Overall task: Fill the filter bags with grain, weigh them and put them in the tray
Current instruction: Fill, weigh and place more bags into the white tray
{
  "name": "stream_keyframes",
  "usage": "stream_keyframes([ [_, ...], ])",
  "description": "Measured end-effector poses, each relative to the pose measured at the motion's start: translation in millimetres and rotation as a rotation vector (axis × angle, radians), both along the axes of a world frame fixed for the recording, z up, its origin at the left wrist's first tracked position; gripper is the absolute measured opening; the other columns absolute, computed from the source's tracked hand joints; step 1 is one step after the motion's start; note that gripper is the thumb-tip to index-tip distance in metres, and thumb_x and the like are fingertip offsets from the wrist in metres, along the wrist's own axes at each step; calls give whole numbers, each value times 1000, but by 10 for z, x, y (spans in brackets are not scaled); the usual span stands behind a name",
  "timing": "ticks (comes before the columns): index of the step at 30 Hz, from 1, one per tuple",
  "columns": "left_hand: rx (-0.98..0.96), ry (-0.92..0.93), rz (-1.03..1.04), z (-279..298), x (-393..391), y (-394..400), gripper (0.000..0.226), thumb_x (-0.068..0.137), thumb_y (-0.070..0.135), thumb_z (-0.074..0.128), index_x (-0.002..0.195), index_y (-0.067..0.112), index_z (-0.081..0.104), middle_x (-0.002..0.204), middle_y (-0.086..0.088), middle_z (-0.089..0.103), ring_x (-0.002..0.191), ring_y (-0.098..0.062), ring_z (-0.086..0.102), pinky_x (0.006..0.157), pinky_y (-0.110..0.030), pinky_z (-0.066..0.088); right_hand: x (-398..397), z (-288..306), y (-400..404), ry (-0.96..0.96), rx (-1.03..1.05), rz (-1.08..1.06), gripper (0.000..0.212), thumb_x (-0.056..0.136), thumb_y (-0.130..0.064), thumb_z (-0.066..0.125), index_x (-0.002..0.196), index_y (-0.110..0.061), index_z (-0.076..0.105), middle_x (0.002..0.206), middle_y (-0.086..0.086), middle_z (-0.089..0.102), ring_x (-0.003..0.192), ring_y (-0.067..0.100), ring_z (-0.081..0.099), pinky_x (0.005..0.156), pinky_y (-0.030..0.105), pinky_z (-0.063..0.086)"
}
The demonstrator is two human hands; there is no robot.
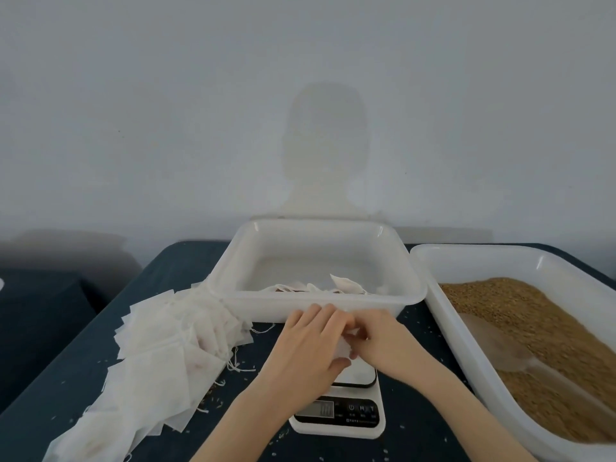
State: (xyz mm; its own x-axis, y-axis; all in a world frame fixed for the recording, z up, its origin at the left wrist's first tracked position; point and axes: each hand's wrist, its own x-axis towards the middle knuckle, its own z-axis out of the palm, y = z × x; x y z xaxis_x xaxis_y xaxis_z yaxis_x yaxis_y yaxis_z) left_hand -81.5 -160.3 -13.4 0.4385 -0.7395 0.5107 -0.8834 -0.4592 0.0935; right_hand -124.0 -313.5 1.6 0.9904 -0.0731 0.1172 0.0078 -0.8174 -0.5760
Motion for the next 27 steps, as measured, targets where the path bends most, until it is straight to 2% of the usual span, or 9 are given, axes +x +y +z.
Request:
stream_keyframes([
  [4,-142,163,-50,-63,53,9,71,67,33,77,123,36,32,128,16,35,116,-5,36,94,-14,27,-62,131,-39,-45,109,-2,15,78,-32,69,67,-42,70,67,-14,66,64,3,56,67,28,51],
  [5,-169,221,-41,-71,73,13,77,66,35,76,125,39,27,129,21,29,119,-2,31,97,-14,24,-70,146,-55,-42,110,-12,5,76,-38,71,73,-43,73,71,-14,68,69,5,59,69,28,52],
  [8,-122,371,13,-65,124,-9,82,63,47,72,128,40,22,120,37,19,117,7,26,99,-10,17,-96,146,-91,-31,85,-4,15,71,-43,75,85,-39,75,80,-9,70,77,8,61,74,33,54],
  [12,-108,516,33,-91,196,-33,84,65,43,75,134,33,28,119,36,28,113,7,32,93,-8,21,-120,131,-121,-50,73,57,9,70,-42,74,70,-48,67,77,-20,64,75,2,56,70,34,52],
  [15,-55,469,43,-69,249,-57,69,70,44,72,129,32,40,119,25,45,114,1,43,92,-10,27,-147,126,-151,-69,41,61,14,70,-50,66,59,-56,58,74,-27,59,72,-2,54,64,27,46],
  [18,-41,514,37,-24,282,-82,56,71,51,68,119,34,46,107,22,54,99,0,54,85,-19,42,-181,161,-190,-68,30,78,10,73,-54,62,65,-60,60,76,-28,61,73,-2,56,64,25,47],
  [21,-31,572,17,3,288,-115,40,70,54,65,105,38,51,95,19,60,87,2,56,77,-21,47,-190,167,-269,-55,-19,34,24,78,-58,54,73,-40,71,80,-15,67,73,9,60,68,33,53],
  [24,-30,559,0,-4,274,-161,27,73,50,65,91,41,48,81,19,58,74,3,52,64,-16,40,-200,172,-310,-73,-119,14,42,77,-65,41,69,-32,65,76,-8,64,66,12,55,60,28,45],
  [27,-49,556,-17,-20,247,-206,28,76,45,66,79,42,38,67,16,50,63,4,46,55,-15,32,-216,173,-338,-71,-50,64,27,82,-56,51,72,-36,66,79,-18,63,68,9,53,58,21,39],
])
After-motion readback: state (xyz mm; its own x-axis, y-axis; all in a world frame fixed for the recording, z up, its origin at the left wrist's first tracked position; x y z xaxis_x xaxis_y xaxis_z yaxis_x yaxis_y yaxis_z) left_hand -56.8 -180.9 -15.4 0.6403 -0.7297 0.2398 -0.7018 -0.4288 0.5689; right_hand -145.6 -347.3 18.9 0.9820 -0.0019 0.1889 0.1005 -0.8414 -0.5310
